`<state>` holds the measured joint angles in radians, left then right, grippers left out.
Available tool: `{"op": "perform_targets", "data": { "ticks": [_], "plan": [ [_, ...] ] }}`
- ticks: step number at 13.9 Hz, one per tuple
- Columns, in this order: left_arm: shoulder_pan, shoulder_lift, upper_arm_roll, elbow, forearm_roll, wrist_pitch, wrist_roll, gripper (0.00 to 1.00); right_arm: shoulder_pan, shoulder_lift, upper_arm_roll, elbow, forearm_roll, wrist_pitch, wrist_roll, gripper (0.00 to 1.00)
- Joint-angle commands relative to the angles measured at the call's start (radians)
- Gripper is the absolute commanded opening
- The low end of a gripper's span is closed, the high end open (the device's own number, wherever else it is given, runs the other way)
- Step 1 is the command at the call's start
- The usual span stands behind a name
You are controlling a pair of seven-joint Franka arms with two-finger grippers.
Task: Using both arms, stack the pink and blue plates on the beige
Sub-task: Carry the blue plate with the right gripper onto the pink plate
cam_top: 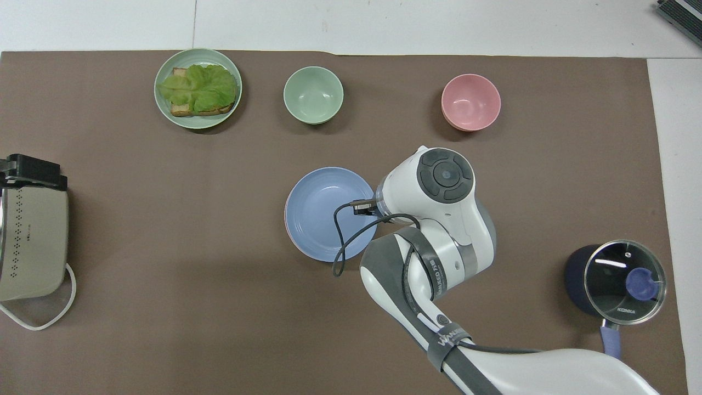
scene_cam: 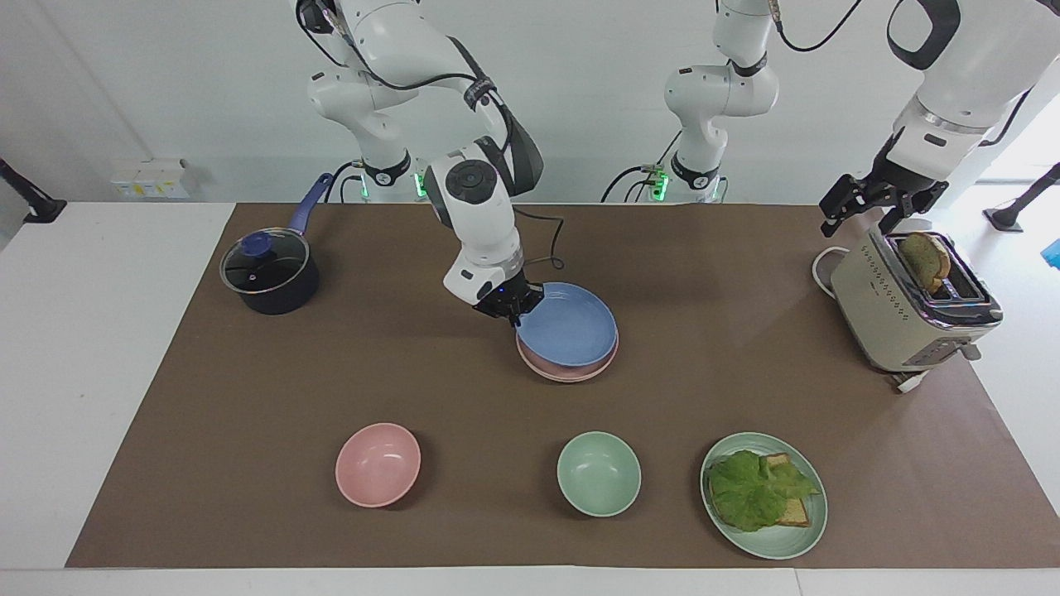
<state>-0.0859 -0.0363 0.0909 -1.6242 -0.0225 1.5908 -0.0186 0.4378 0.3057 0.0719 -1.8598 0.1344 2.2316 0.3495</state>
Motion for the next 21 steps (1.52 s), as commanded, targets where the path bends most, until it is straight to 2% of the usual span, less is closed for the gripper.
{"op": "perform_targets", "data": {
  "ticks": [1, 3, 13, 14, 16, 17, 19, 21],
  "plan": [
    [0.009, -0.007, -0.005, 0.000, 0.015, -0.012, 0.009, 1.00, -0.010, 0.000, 0.008, -0.012, 0.040, 0.020, -0.052, 0.00],
    [0.009, -0.007, -0.007, 0.000, 0.015, -0.012, 0.009, 1.00, -0.008, 0.012, 0.006, -0.016, 0.083, 0.031, -0.118, 0.00],
    [0.009, -0.007, -0.007, 0.000, 0.015, -0.012, 0.009, 1.00, -0.033, 0.029, 0.006, -0.025, 0.099, 0.072, -0.207, 0.00],
    [0.009, -0.007, -0.007, 0.000, 0.015, -0.012, 0.009, 1.00, -0.033, 0.029, 0.006, -0.025, 0.099, 0.072, -0.202, 0.27],
    [0.009, -0.007, -0.005, 0.000, 0.015, -0.012, 0.009, 1.00, -0.031, 0.027, 0.006, -0.025, 0.099, 0.072, -0.196, 0.89],
    [0.009, -0.007, -0.007, 0.000, 0.015, -0.012, 0.009, 1.00, -0.031, 0.029, 0.006, -0.022, 0.099, 0.072, -0.196, 1.00],
    [0.009, -0.007, -0.007, 0.000, 0.015, -0.012, 0.009, 1.00, -0.030, 0.021, 0.005, -0.009, 0.099, 0.063, -0.193, 1.00],
    [0.009, -0.007, -0.007, 0.000, 0.015, -0.012, 0.009, 1.00, -0.042, -0.023, -0.006, -0.004, 0.096, 0.046, -0.182, 1.00]
  ]
}}
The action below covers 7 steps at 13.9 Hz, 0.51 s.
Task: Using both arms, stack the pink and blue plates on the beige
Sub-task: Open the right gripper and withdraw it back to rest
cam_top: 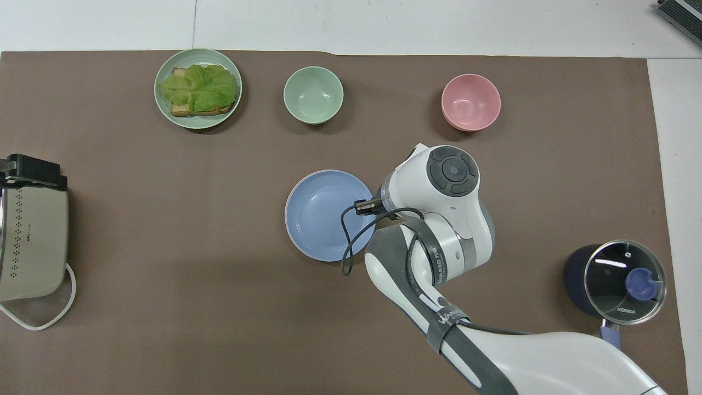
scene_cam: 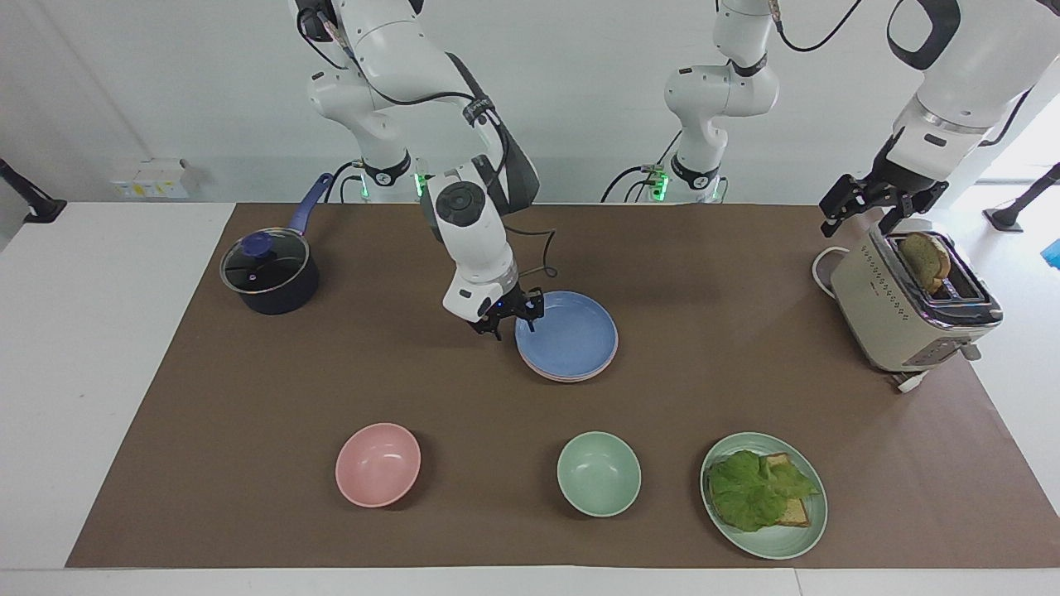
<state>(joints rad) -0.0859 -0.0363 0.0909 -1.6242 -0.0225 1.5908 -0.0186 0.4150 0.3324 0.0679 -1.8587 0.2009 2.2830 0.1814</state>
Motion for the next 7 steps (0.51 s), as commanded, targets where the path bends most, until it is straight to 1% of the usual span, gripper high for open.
{"op": "perform_targets", "data": {
  "ticks": [1, 5, 7],
  "plan": [
    [0.009, -0.007, -0.007, 0.000, 0.015, -0.012, 0.009, 1.00, -0.048, -0.073, -0.002, -0.005, 0.014, -0.025, -0.004, 1.00],
    [0.009, -0.007, -0.007, 0.000, 0.015, -0.012, 0.009, 1.00, -0.151, -0.157, -0.005, -0.004, -0.009, -0.098, 0.004, 1.00],
    [0.009, -0.007, -0.007, 0.000, 0.015, -0.012, 0.009, 1.00, -0.172, -0.173, -0.011, 0.006, -0.096, -0.117, 0.012, 1.00]
  ]
}}
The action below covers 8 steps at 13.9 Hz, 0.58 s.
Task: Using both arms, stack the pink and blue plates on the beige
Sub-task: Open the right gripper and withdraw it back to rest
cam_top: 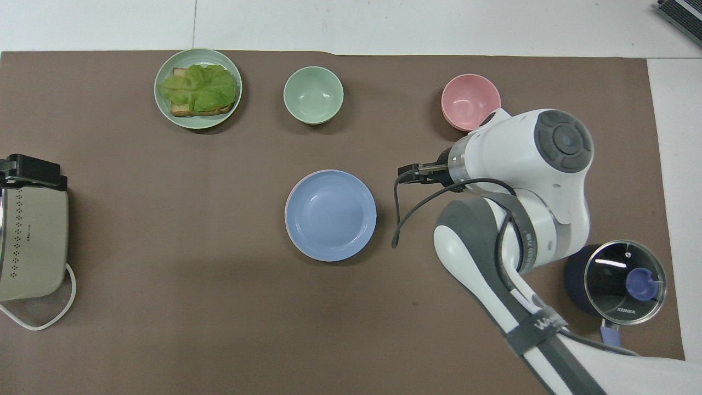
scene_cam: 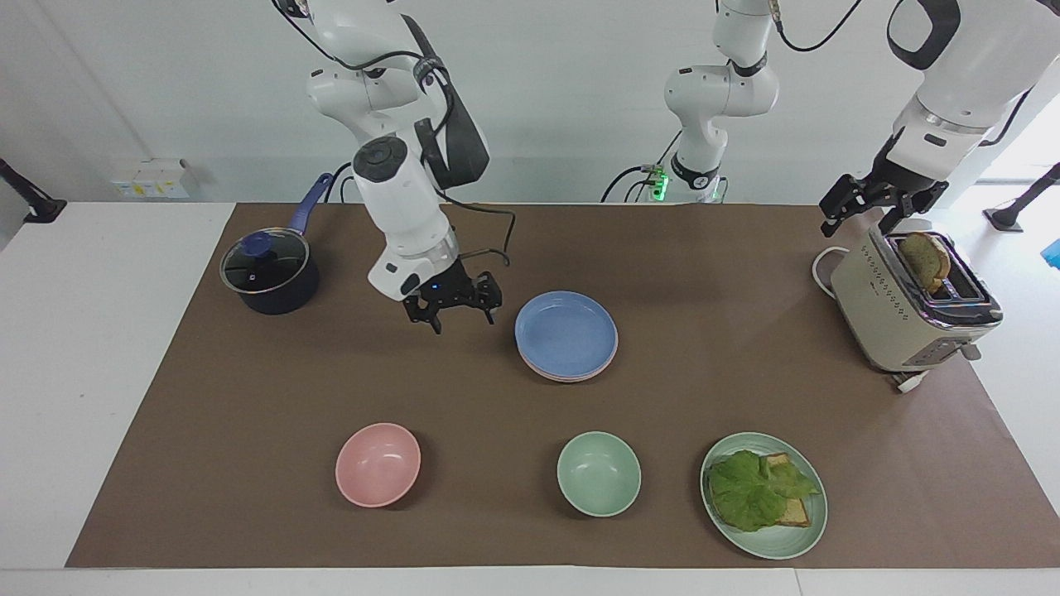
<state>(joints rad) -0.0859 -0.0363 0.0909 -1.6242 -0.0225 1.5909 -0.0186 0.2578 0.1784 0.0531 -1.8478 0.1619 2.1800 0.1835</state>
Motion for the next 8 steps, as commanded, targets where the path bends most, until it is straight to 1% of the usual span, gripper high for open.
{"op": "perform_targets", "data": {
  "ticks": [1, 2, 5, 8],
  "plan": [
    [0.009, -0.007, -0.007, 0.000, 0.015, -0.012, 0.009, 1.00, -0.028, -0.022, 0.004, 0.019, -0.103, -0.035, 0.031, 1.00],
    [0.009, -0.007, -0.007, 0.000, 0.015, -0.012, 0.009, 1.00, -0.037, -0.022, 0.004, 0.059, -0.134, -0.086, 0.057, 1.00],
    [0.009, -0.007, -0.007, 0.000, 0.015, -0.012, 0.009, 1.00, -0.086, -0.034, 0.002, 0.162, -0.150, -0.224, 0.074, 1.00],
    [0.009, -0.007, -0.007, 0.000, 0.015, -0.012, 0.009, 1.00, -0.141, -0.097, 0.002, 0.205, -0.156, -0.314, 0.073, 1.00]
  ]
}}
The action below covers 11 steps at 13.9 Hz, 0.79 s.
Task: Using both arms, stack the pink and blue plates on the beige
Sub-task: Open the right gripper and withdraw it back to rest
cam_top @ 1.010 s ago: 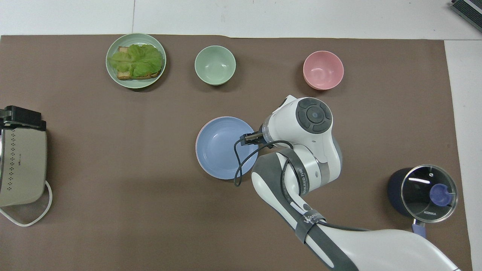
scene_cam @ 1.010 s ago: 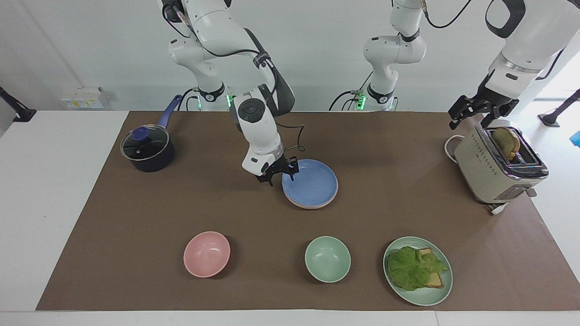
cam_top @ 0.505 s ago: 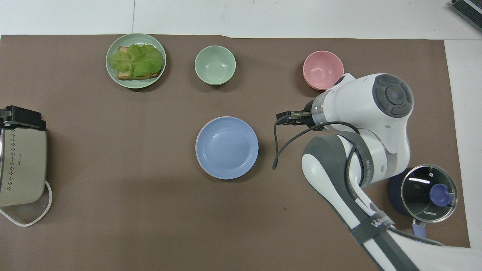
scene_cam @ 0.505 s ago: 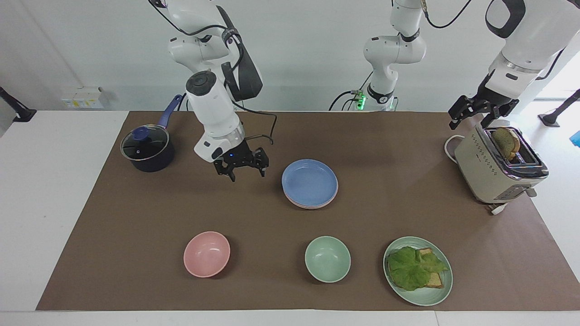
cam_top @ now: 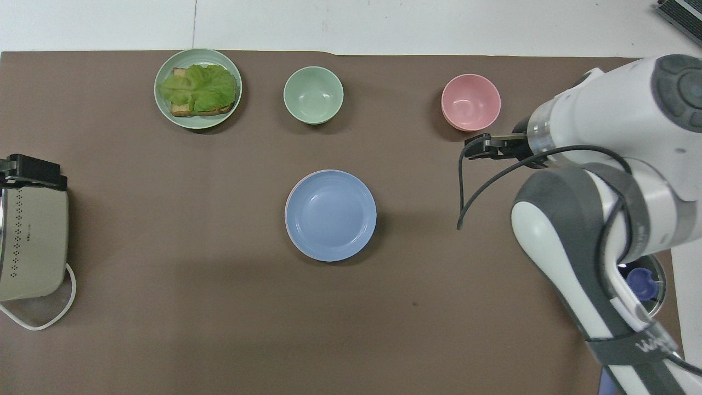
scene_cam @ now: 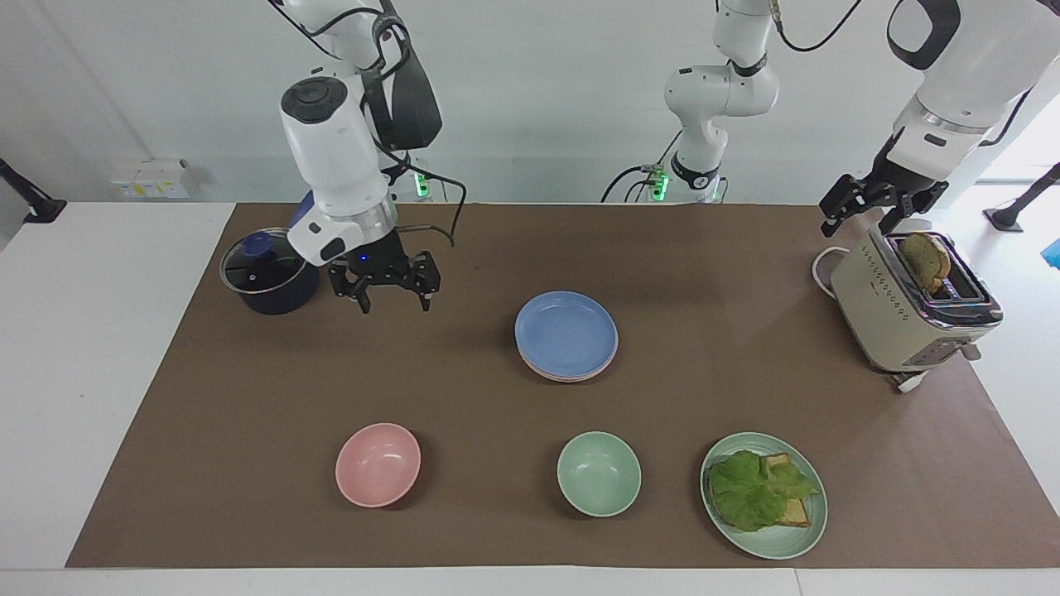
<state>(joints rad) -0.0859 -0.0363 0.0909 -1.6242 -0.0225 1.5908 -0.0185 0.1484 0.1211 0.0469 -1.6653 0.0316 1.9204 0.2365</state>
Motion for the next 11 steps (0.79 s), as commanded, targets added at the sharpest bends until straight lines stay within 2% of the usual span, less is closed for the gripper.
{"op": "perform_targets", "data": {
  "ticks": [1, 3, 8, 11],
  "plan": [
    [0.009, -0.007, -0.007, 0.000, 0.015, -0.012, 0.009, 1.00, -0.041, -0.061, 0.008, 0.030, -0.032, -0.085, 0.020, 1.00],
    [0.009, -0.007, -0.007, 0.000, 0.015, -0.012, 0.009, 1.00, -0.056, -0.093, 0.008, 0.045, -0.033, -0.132, 0.021, 1.00],
    [0.009, -0.007, -0.007, 0.000, 0.015, -0.012, 0.009, 1.00, -0.107, -0.101, 0.007, 0.153, -0.029, -0.273, 0.043, 1.00],
    [0.009, -0.007, -0.007, 0.000, 0.015, -0.012, 0.009, 1.00, -0.151, -0.161, 0.005, 0.159, -0.024, -0.310, 0.044, 1.00]
  ]
}}
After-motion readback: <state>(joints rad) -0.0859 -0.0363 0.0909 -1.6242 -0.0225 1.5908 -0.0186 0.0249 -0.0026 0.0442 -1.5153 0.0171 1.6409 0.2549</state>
